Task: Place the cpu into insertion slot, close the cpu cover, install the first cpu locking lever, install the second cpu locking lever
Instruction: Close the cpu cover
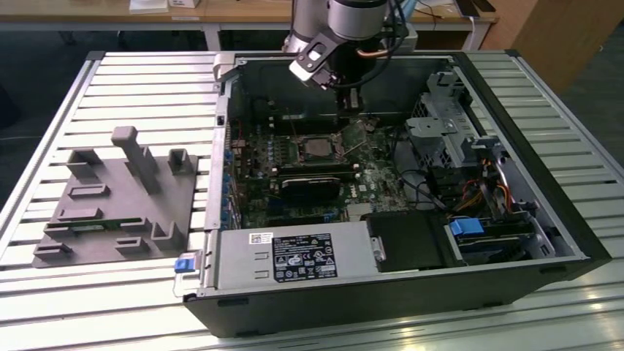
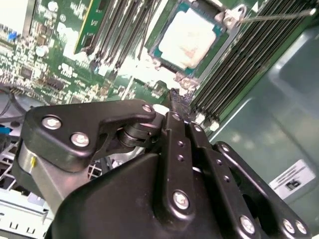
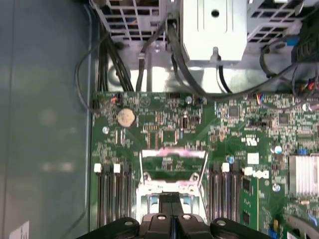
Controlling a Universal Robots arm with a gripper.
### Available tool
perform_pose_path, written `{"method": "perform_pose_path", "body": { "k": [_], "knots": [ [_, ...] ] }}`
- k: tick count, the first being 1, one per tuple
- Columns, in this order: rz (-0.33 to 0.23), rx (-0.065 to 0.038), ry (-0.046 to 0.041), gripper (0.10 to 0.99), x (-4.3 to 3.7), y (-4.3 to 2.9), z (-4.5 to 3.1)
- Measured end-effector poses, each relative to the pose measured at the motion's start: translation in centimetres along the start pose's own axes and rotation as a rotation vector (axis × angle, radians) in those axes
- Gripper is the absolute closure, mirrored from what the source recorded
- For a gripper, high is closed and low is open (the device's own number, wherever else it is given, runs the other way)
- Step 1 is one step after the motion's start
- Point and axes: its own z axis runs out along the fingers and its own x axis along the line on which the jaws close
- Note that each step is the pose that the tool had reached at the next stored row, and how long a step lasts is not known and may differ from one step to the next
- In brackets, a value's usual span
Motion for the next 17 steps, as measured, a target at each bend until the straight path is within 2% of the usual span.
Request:
{"method": "perform_pose_path", "body": {
  "k": [9, 17],
  "knots": [
    [0.0, 0.001, 0.0, 0.98, 0.03, 1.91, 0.11],
    [0.0, 0.002, 0.0001, 0.98, 0.06, 2.93, 0.22]
  ]
}}
